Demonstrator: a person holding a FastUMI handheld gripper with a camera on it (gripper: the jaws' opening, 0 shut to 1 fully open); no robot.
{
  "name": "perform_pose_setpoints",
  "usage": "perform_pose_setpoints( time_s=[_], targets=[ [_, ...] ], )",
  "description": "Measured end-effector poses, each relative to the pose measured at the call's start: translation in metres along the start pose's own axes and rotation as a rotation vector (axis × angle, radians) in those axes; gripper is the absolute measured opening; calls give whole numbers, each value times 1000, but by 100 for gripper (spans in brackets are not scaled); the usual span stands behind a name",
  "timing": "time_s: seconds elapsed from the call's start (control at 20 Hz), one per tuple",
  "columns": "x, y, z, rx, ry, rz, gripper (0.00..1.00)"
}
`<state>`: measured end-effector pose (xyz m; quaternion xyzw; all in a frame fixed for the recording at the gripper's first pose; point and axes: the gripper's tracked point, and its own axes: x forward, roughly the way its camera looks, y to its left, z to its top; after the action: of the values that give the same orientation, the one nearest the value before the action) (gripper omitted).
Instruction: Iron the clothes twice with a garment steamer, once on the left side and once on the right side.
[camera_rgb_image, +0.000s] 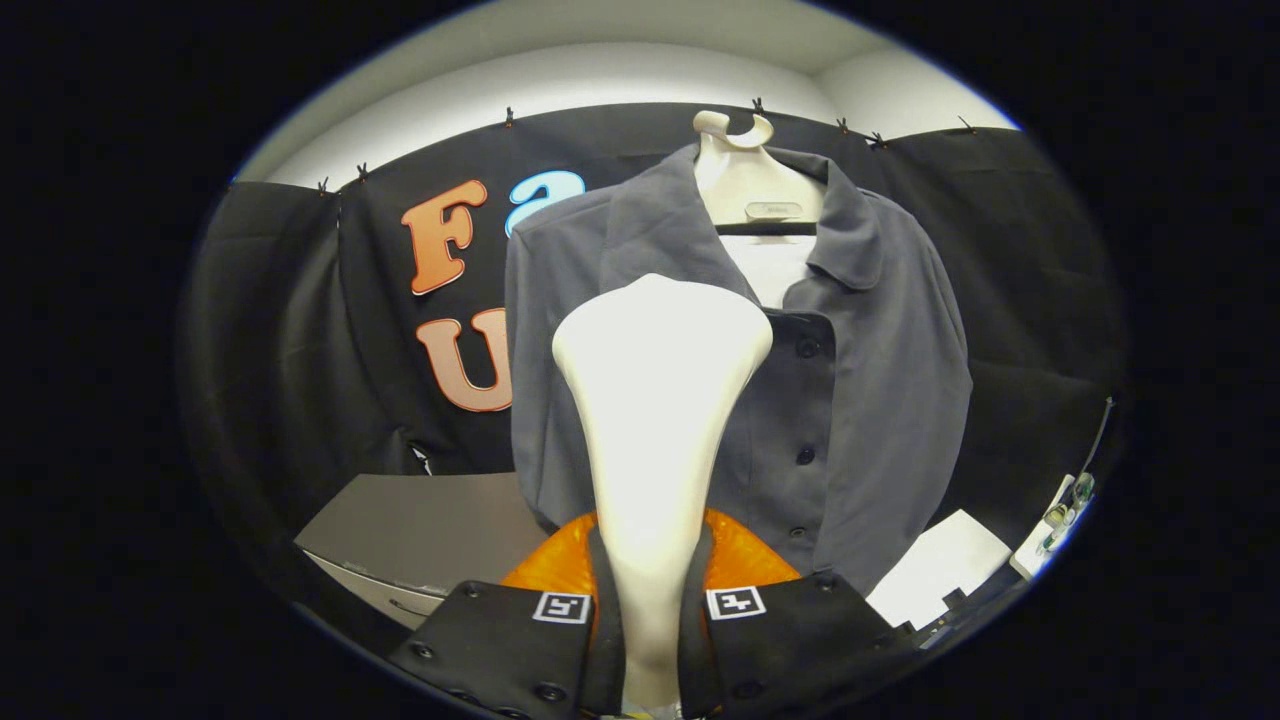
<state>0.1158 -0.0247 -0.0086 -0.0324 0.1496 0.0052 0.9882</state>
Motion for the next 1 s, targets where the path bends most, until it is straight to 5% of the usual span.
perform_pose_setpoints(
  time_s=[1.0],
  targets=[
    [19, -43, -133, -29, 120, 45, 28]
  ],
)
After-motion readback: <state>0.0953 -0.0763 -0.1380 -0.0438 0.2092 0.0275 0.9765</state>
